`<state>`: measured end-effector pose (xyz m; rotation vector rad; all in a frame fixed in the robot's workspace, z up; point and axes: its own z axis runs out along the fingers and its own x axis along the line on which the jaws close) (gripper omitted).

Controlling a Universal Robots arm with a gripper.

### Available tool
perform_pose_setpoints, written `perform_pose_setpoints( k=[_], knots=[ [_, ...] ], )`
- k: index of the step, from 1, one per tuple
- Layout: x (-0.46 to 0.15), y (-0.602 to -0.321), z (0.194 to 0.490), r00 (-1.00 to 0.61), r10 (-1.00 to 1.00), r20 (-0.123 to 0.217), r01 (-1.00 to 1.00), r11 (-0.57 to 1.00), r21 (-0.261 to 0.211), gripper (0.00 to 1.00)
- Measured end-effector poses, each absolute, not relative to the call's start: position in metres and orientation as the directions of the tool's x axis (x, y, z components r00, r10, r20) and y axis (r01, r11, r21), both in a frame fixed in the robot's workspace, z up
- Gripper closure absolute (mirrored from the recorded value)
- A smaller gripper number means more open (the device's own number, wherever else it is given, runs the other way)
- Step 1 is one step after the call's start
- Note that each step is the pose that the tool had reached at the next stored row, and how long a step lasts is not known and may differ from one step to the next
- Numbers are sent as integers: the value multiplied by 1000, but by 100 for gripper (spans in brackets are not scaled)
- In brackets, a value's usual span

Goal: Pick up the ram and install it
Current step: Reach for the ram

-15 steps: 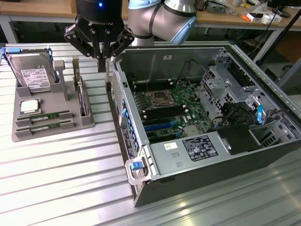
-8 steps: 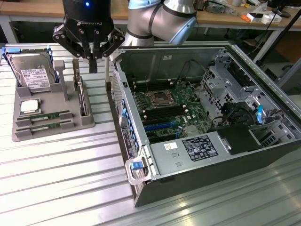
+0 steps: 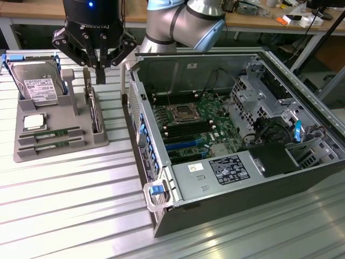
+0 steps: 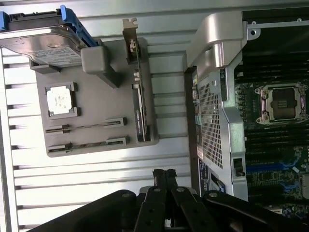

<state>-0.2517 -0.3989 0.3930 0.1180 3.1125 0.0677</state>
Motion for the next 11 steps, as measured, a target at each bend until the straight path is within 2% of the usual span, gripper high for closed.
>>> perform_pose_setpoints(
  k=[11],
  knots=[
    [-267,-399,393,-997,76,-24,75,996,44,90]
  ],
)
